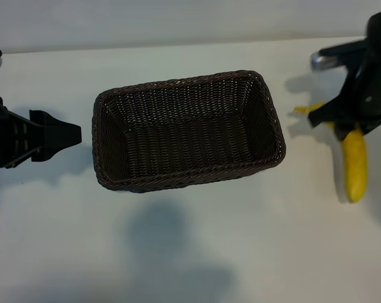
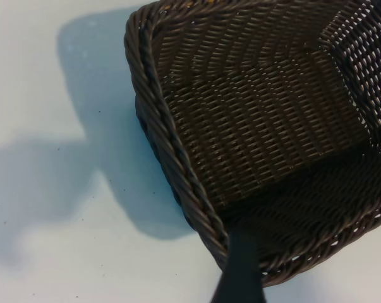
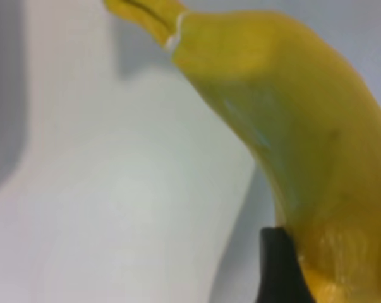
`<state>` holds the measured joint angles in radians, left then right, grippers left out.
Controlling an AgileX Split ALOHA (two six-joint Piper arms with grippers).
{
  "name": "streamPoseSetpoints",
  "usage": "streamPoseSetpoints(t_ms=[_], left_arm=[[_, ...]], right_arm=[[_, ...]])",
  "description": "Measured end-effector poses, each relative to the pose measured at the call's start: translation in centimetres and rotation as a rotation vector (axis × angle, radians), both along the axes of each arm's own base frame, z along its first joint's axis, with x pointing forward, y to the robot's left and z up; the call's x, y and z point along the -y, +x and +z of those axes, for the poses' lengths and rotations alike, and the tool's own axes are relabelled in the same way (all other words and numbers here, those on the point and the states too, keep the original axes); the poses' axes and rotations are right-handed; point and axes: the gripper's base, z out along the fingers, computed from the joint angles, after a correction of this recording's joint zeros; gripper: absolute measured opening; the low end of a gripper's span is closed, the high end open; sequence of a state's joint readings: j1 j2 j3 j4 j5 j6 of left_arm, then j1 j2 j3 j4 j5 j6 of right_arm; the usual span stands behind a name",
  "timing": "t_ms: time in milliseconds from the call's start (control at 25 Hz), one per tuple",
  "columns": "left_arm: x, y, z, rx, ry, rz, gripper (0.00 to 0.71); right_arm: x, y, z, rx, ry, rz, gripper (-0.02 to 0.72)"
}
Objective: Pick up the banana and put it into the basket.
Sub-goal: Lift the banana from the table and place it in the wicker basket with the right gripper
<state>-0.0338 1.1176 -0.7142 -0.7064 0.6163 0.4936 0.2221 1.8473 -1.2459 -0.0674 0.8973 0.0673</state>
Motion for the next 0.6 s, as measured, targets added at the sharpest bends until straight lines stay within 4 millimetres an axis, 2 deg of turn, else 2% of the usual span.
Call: streamPoseSetpoints(t_ms=[160,320,440,600], left_arm=[[0.0,0.0,0.0,0.000,0.000,0.000,0.605],[0.0,0.0,0.0,0.000,0.000,0.000,0.599],[0.0,0.0,0.0,0.000,0.000,0.000,0.598],[0.0,0.0,0.0,0.000,0.000,0.000,0.597]], right_arm=[[0.8,0.4,4.7,0.100,0.017,-0.032,0.416],[0.1,0.6,8.8,0.194,0.087,-0.027,0.416],[-2.0,0.6,10.3,0.218,0.202,0.033,0.416],[-5.8,-0.3,10.7,0.212,0.338,0.156,0.416]])
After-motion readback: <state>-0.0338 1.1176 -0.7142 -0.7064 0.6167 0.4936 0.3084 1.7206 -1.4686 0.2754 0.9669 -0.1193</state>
